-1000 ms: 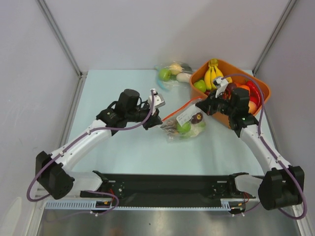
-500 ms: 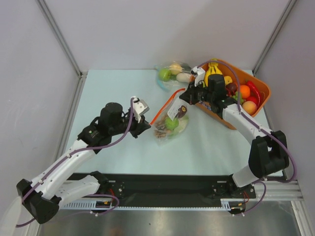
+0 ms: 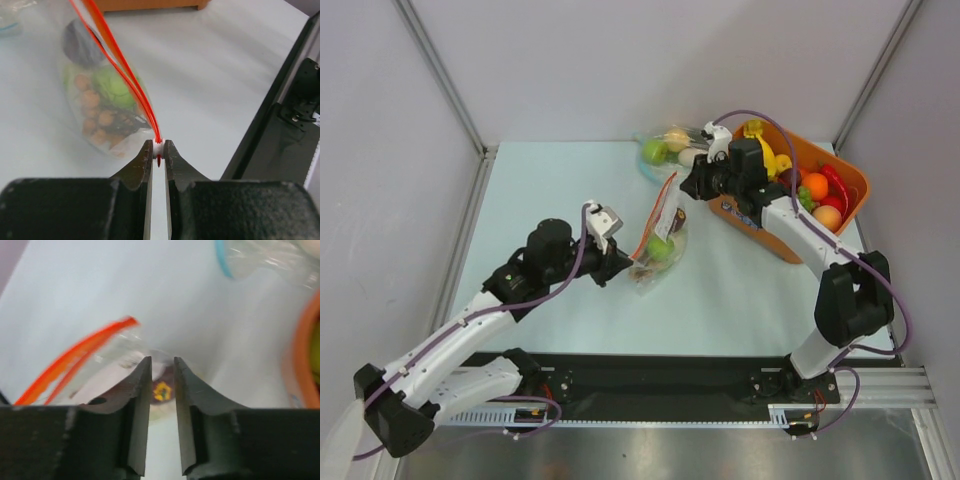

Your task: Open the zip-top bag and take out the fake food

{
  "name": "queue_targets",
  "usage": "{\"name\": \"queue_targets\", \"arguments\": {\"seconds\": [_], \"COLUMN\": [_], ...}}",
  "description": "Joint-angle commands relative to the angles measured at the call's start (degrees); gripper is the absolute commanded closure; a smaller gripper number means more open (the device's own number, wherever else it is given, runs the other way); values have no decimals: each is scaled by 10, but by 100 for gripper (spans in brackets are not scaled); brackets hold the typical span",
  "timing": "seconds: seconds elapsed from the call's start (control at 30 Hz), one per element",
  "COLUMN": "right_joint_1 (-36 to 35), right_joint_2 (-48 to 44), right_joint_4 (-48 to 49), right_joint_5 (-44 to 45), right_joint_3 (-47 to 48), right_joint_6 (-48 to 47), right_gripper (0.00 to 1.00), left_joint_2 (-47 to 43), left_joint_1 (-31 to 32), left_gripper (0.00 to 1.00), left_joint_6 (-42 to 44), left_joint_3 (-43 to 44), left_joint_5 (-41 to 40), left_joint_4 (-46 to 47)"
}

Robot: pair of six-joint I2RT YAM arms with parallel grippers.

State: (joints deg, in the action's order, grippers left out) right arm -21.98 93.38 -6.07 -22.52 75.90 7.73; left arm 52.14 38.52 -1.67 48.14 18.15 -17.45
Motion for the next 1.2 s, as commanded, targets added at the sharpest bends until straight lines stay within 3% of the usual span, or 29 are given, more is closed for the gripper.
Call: {"name": "queue_targets", "arguments": {"seconds": [0.0, 0.1, 0.3, 0.67, 1.17], "right_joint_1": [13, 13, 9, -64, -90], "right_joint_2": [-42, -82, -152, -124, -95], "right_joint_4": [-39, -77, -94, -132, -134], "right_joint_5": [114, 147, 120, 108, 99], "right_joint_3": [21, 7, -31, 17, 38], "right_joint_6": [23, 37, 97, 116, 111], "right_gripper": [69, 57, 51, 48, 48], "left_joint_2": [23, 34, 51, 58, 60], "left_joint_1": [29, 36, 41, 56, 74], "left_gripper": [100, 100, 99, 100, 100], "left_joint_6": [-39, -43, -40, -40, -43], "left_joint_3": [-1, 6, 17, 20, 25], "left_joint_5": [0, -10, -8, -15, -28], "left_joint_4": [56, 85, 97, 96, 91]}}
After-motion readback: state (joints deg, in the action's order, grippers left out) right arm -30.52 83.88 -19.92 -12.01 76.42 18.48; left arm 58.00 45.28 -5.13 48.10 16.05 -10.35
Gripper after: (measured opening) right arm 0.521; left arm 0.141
